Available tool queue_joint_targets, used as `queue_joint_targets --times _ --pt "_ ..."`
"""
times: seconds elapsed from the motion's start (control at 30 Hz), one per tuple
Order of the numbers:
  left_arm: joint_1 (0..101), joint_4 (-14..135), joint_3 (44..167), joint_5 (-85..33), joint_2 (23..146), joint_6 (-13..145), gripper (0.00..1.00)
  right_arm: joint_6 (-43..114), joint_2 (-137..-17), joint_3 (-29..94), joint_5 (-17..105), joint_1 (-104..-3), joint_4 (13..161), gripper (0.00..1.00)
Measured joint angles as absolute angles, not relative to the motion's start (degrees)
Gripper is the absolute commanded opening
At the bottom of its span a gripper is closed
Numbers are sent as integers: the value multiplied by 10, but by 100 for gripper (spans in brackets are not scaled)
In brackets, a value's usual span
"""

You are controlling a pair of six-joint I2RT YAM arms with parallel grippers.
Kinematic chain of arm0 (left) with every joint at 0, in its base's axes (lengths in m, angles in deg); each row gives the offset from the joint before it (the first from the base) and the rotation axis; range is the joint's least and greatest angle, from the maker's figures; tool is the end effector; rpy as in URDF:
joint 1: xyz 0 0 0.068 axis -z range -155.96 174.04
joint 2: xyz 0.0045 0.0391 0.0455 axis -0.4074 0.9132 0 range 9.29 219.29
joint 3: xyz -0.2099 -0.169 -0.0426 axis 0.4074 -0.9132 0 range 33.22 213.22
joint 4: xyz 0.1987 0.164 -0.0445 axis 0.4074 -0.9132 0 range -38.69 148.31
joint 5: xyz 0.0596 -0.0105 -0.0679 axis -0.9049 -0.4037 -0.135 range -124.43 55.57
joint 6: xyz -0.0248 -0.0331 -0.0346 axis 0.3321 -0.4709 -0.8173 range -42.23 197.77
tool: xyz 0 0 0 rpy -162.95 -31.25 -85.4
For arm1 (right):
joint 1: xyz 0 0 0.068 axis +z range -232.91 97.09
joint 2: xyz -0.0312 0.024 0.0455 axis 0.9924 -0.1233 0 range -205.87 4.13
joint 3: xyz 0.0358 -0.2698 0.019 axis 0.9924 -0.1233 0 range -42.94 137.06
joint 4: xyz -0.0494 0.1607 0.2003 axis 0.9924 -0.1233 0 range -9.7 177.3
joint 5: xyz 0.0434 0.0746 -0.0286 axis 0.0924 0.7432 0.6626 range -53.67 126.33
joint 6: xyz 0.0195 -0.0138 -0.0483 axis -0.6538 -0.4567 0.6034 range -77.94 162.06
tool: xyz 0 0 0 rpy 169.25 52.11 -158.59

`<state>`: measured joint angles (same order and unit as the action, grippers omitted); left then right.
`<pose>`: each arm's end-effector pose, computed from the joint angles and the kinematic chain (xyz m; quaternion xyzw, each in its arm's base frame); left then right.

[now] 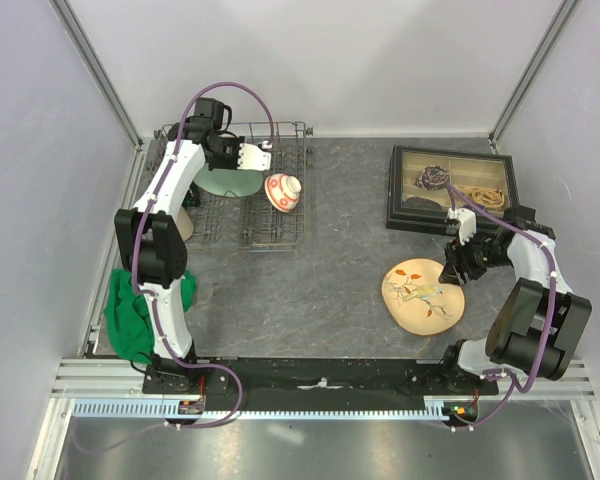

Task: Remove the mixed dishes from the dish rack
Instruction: Pick up the plate from the dish rack.

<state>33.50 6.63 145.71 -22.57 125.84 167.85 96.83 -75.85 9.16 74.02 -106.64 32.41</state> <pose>0.4408 -0.0808 0.3022 0.7453 0.5907 0.1143 0.2873 0.2208 -0.0731 0.2105 -0.2723 0.9046 0.2119 0.2501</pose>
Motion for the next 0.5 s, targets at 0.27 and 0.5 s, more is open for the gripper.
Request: queue_joint_targets --times 0.27,0.5 --pt "337 70 1457 -229 1258 1673 2 973 -759 87 740 -1066 324 62" --pt "343 76 1457 -230 1244 1671 1 976 -759 82 740 -1066 324 62"
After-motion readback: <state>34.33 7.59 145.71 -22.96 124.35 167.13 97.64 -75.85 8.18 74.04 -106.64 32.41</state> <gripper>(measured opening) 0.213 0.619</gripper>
